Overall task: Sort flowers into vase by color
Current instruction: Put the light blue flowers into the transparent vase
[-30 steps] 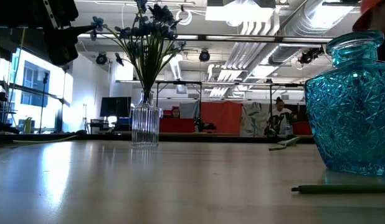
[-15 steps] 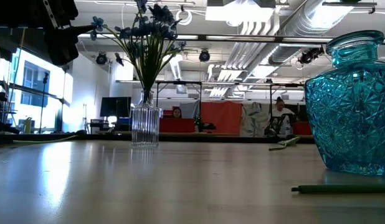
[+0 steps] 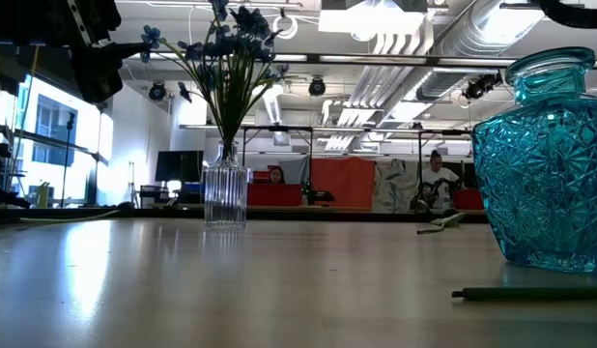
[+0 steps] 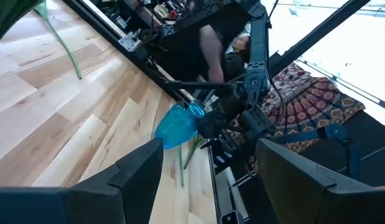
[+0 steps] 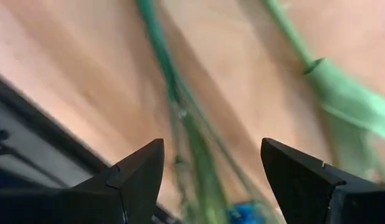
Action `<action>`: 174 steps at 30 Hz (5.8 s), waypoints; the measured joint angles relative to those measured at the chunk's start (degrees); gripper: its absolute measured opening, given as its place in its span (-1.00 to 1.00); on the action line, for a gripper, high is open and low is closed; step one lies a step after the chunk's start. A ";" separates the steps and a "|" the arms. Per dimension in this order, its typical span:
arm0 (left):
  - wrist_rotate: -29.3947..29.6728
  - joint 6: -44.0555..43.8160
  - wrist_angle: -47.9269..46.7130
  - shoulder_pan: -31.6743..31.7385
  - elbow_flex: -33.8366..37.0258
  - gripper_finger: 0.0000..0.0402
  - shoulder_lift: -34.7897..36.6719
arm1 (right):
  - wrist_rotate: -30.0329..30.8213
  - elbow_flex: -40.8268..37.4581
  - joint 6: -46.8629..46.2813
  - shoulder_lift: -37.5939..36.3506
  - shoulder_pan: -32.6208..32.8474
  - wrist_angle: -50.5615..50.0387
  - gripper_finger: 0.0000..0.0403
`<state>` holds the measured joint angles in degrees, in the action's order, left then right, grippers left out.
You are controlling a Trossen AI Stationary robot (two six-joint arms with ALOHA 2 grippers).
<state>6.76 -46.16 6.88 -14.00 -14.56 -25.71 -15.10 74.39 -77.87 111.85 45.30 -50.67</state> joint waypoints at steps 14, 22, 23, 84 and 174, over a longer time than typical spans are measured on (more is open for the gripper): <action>0.55 0.32 -1.08 0.00 -0.01 0.22 -0.05 | -0.77 -3.91 -1.67 -0.04 0.53 6.80 0.31; 1.29 1.74 -0.82 -0.04 -0.01 0.22 -0.15 | -0.35 -5.62 0.33 -0.03 0.81 6.93 -0.14; 1.25 1.78 -0.84 -0.04 -0.01 0.22 -0.15 | -0.03 -5.26 0.98 -0.04 1.12 6.26 -0.33; -6.56 -52.90 21.78 -3.06 -25.63 0.22 -22.08 | 64.79 47.01 148.18 -4.89 -26.18 11.13 -1.00; 5.63 -26.63 16.51 -9.21 -37.01 -1.00 -37.94 | 75.86 51.35 151.21 -1.50 -16.60 30.86 -0.15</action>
<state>12.39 -72.79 23.39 -23.21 -51.57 -63.65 60.76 125.74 73.34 110.35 28.70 -19.81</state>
